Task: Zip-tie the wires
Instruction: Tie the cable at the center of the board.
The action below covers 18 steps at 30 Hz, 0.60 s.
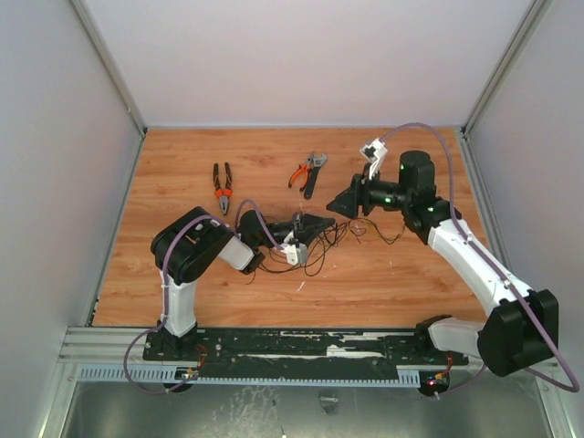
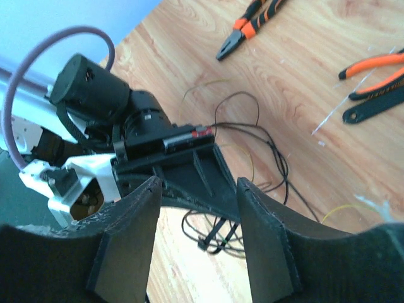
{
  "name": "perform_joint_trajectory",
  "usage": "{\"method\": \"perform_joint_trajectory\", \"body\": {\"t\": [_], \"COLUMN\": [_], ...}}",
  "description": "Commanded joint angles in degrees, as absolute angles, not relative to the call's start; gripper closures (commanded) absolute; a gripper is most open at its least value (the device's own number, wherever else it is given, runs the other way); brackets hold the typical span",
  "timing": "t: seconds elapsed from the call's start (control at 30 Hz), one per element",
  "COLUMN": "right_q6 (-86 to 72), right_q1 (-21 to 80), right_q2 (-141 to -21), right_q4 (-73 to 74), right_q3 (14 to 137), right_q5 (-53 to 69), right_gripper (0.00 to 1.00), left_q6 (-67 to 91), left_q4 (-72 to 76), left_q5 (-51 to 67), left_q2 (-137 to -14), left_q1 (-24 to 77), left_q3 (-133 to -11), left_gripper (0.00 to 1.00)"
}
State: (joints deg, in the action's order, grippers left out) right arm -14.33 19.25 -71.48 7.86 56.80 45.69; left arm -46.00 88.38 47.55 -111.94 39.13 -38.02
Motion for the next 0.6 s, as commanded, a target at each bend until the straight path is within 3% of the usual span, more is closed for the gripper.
{"method": "perform_joint_trajectory", "body": {"t": [0.0,0.27,0.57], "right_q6": [-11.98,-11.49,-12.02], "right_q1": [18.86,18.85,18.89], "right_q2": [-67.70,-66.27,-66.52], "right_q4": [10.61,12.04,10.88], "right_q3": [52.87,48.77,47.20], "right_q5": [44.73,45.34,45.93], "right_gripper": [0.47,0.50,0.59], "left_q6": [-45.14,-45.01,-45.03], "left_q4": [98.66,98.69,98.61], "left_q5": [48.38,48.51,48.49], "left_q2": [-111.26,-111.00,-110.71], "left_q1": [38.96,38.89,38.76], "left_q3": [-37.81,-37.94,-37.98], "left_gripper": [1.00,1.00,1.00]}}
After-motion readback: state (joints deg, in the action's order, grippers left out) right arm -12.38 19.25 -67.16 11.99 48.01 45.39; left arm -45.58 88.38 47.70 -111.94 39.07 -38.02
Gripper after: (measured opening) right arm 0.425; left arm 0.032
